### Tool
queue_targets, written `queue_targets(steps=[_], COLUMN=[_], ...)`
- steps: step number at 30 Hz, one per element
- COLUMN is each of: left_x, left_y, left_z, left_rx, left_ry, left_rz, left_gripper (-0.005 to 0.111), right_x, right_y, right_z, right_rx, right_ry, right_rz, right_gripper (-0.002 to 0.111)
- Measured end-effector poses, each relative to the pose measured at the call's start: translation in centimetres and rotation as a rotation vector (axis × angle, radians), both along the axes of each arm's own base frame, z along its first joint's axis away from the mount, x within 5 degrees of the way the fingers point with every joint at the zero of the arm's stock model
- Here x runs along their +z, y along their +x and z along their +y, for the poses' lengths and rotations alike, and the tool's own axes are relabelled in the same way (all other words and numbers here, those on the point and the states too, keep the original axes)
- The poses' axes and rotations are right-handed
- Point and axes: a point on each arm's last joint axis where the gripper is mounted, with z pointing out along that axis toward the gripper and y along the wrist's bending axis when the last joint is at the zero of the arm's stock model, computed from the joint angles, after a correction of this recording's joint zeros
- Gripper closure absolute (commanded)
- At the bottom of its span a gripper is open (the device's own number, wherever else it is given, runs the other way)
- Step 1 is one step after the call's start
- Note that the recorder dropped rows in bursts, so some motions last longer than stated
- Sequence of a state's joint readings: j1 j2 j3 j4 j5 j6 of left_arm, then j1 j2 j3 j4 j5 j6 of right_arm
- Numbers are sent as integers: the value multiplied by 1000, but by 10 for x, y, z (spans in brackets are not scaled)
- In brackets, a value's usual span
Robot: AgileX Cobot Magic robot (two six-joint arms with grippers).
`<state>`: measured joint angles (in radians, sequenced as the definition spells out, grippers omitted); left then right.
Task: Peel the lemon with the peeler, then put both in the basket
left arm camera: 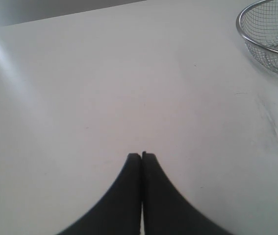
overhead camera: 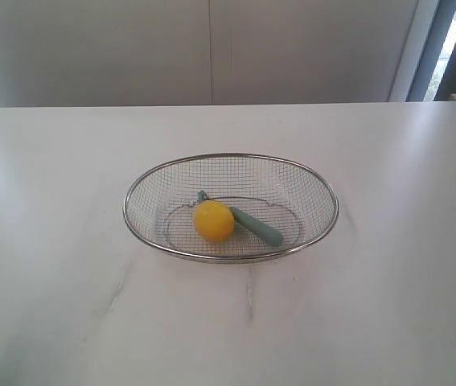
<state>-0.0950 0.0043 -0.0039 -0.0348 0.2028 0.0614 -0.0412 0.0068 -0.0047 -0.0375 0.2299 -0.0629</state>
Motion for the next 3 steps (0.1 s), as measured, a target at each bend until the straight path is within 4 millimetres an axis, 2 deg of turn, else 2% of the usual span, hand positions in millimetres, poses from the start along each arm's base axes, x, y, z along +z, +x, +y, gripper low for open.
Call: queue_targets(steps=[3], left_x=[0], left_y=[0], left_z=[0], left_rx=[0], left_ry=[0], left_rz=[0], left_gripper=[107], right_x=[0], right_y=[0], right_z=[0], right_rx=[0], right_ry=[0], right_rz=[0], right_gripper=[102])
